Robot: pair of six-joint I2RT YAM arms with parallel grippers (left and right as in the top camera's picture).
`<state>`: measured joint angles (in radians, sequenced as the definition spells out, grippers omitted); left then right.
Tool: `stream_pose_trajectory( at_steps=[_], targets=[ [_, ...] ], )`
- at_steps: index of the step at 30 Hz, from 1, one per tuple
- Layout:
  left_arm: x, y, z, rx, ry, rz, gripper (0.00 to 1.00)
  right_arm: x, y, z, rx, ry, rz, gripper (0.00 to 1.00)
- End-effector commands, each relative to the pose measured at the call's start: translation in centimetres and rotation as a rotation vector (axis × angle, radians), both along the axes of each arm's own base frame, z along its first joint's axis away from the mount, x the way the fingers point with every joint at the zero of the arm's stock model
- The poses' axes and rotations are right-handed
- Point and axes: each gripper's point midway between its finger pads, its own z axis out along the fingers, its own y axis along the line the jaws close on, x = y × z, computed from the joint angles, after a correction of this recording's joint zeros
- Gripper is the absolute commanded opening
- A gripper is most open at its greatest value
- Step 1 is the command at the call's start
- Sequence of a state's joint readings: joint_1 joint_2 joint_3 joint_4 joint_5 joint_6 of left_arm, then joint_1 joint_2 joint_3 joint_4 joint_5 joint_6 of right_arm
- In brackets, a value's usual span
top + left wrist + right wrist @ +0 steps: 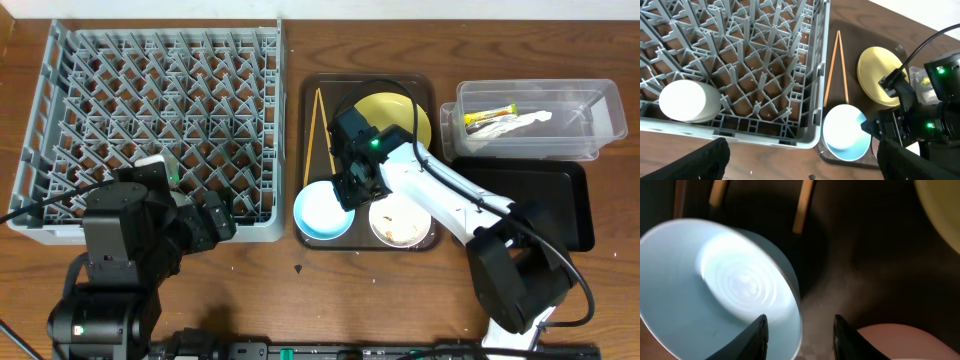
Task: Sort waste into correct bins and load items into the dishwasher
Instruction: 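Grasp the rim of the white rice bowl with right gripper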
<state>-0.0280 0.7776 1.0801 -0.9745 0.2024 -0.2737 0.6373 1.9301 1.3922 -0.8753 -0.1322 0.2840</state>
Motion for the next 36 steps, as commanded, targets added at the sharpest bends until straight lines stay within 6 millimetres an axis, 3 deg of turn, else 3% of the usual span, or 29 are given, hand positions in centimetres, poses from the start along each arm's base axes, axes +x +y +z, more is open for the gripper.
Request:
stream_pose_trajectory(
  at_steps=[1,19,29,36],
  targets=[
    [0.0,0.3,1.0,0.001,-0.021,0.018,0.95,0.2,0.5,1.1,0.016,-0.040,0.009,0.39],
    [0.0,0.3,1.0,0.001,-0.021,0.018,0.95,0.4,0.6,1.1,0.021,-0.045,0.001,0.39],
    [-0.2,0.2,0.7,-0.001,-0.007,0.016,0.95,-0.1,0.2,-0.7,0.020,-0.041,-0.026,0.34],
    [-0.2,0.2,0.7,-0.001,-0.007,0.016,0.95,0.1,0.3,-0.6,0.026,-0.048,-0.025,0.33]
  ],
)
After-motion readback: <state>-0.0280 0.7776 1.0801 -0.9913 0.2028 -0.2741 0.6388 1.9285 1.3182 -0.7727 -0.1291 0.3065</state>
